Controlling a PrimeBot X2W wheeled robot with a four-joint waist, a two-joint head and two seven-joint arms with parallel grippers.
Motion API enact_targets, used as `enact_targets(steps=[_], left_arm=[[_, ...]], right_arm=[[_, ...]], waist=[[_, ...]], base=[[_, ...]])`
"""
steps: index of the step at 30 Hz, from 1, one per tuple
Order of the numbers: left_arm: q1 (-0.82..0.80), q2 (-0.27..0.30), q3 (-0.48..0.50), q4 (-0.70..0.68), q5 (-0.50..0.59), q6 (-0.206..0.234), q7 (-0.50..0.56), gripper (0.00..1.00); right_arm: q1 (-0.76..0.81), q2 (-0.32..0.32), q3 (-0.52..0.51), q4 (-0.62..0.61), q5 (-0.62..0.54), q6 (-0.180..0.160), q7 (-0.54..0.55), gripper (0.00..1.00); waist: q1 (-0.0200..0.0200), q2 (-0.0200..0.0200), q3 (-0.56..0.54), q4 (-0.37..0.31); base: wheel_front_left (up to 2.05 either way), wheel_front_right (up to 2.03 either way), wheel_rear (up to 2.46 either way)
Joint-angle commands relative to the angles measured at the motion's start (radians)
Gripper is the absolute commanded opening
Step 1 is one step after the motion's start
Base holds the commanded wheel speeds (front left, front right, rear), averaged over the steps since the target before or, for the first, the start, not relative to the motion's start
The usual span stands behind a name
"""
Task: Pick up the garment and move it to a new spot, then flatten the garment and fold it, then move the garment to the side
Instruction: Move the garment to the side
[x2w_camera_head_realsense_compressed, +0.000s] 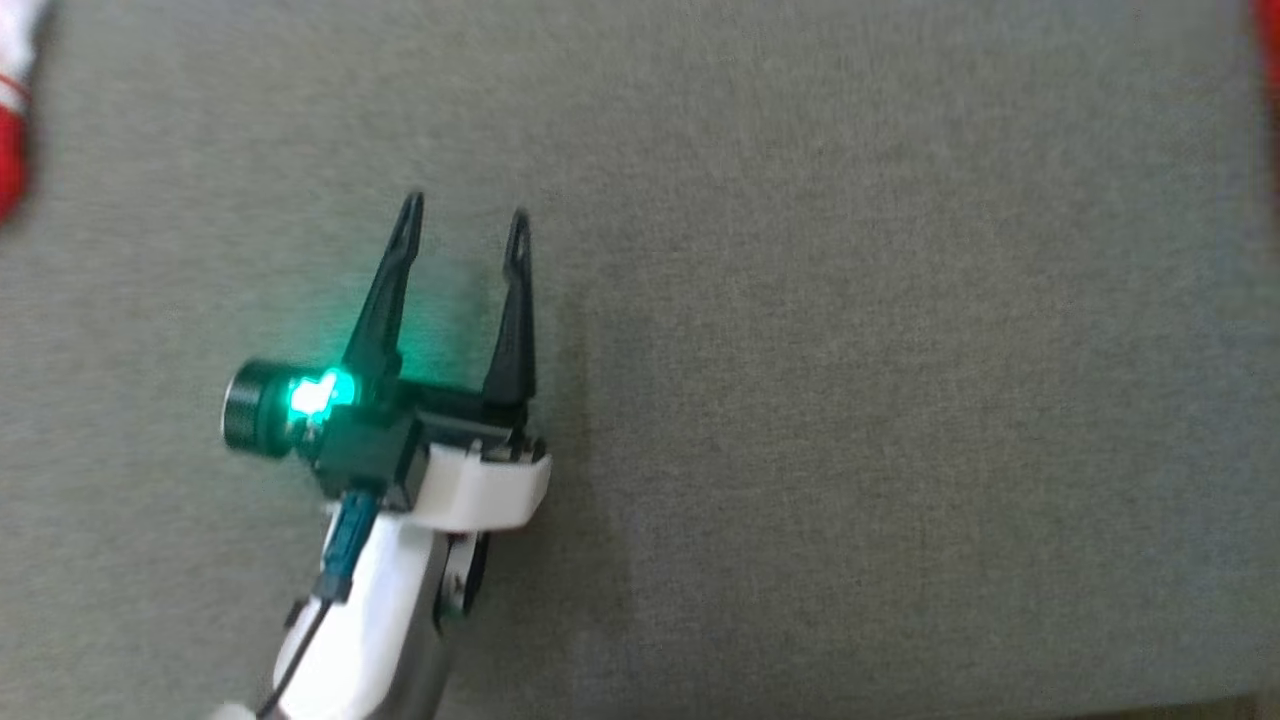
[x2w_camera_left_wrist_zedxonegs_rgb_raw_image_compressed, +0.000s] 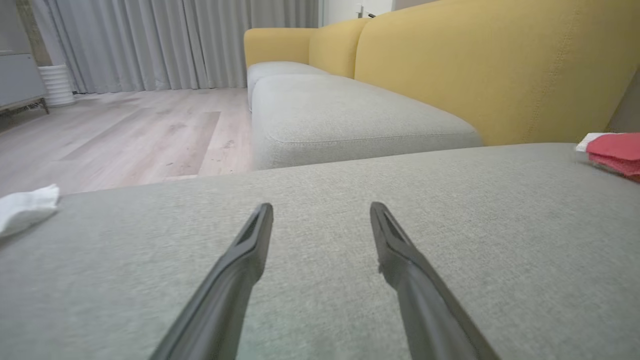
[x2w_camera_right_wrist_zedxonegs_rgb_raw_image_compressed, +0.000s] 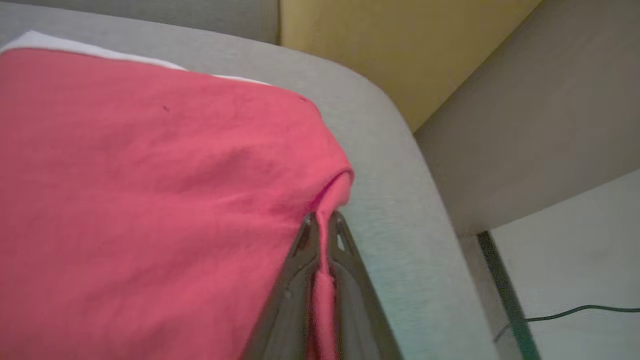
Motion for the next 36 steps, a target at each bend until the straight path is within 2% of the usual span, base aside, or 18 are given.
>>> enact_targets(steps=[1,2,3,4,5,7,10,14,20,24,27,30,36], left_arm=[[-0.024,0.000,0.017,-0.028,0.010,-0.004,-0.005,1.00],[-0.039,0.000,0.014,-0.026,0.010,-0.006,-0.005,1.00],[-0.064,0.000,0.006,-0.022,0.011,-0.008,-0.005,1.00],[-0.064,0.000,0.006,-0.022,0.011,-0.008,-0.005,1.00],[-0.073,0.000,0.002,-0.018,0.010,-0.009,-0.005,1.00],[-0.089,0.000,-0.006,-0.011,0.006,-0.011,-0.005,1.00],[-0.093,0.000,-0.018,-0.003,-0.005,-0.007,-0.005,1.00],[-0.057,0.000,-0.026,0.010,-0.022,0.007,-0.005,1.00],[0.046,0.000,-0.005,0.021,-0.044,0.026,-0.005,1.00],[0.137,0.000,0.027,0.016,-0.056,0.032,-0.005,1.00],[0.197,0.000,0.050,0.017,-0.061,0.033,-0.005,1.00],[0.249,0.000,0.069,0.023,-0.059,0.029,-0.005,1.00],[0.318,0.000,0.112,0.047,-0.041,0.013,-0.005,1.00]], right_arm=[[-0.001,-0.071,-0.024,-0.028,-0.034,0.007,-0.009,0.00],[-0.007,-0.088,-0.050,-0.031,-0.061,0.007,-0.018,0.00],[-0.022,-0.107,-0.106,-0.034,-0.124,0.007,-0.042,0.92],[-0.022,-0.107,-0.106,-0.034,-0.124,0.007,-0.042,0.92],[-0.028,-0.109,-0.134,-0.037,-0.161,0.007,-0.058,1.00],[-0.033,-0.098,-0.192,-0.045,-0.241,0.007,-0.089,1.00],[-0.023,-0.037,-0.271,-0.068,-0.354,0.007,-0.134,1.00],[0.033,0.139,-0.348,-0.093,-0.420,0.007,-0.139,1.00],[0.169,0.386,-0.307,-0.125,-0.413,0.007,-0.234,1.00],[0.252,0.512,-0.189,-0.134,-0.360,0.007,-0.310,1.00],[0.319,0.567,-0.095,-0.161,-0.279,0.007,-0.330,1.00],[0.402,0.595,-0.046,-0.271,-0.208,0.007,-0.332,1.00],[0.594,0.648,-0.049,-0.451,-0.166,0.007,-0.332,1.00]], waist=[[-0.0003,0.0000,0.084,-0.030],[-0.0003,0.0000,0.096,-0.031],[-0.0003,0.0000,0.111,-0.029],[-0.0003,0.0000,0.111,-0.029],[-0.0003,0.0000,0.114,-0.028],[-0.0003,0.0000,0.111,-0.021],[-0.0003,0.0000,0.077,-0.005],[-0.0003,0.0000,-0.012,0.021],[-0.0003,0.0000,-0.193,0.052],[-0.0003,0.0000,-0.317,0.065],[-0.0003,0.0000,-0.397,0.073],[-0.0003,0.0000,-0.471,0.078],[-0.0003,0.0000,-0.567,0.077]], base=[[0.00,0.00,0.00],[0.00,0.00,0.00],[0.00,0.00,0.00],[0.00,0.00,0.00],[0.00,0.00,0.00],[0.00,0.00,0.00],[0.00,0.00,0.00],[0.00,0.00,0.00],[0.00,0.00,0.00],[0.00,0.00,0.00],[0.00,0.00,0.00],[0.00,0.00,0.00],[0.00,0.00,0.00]])
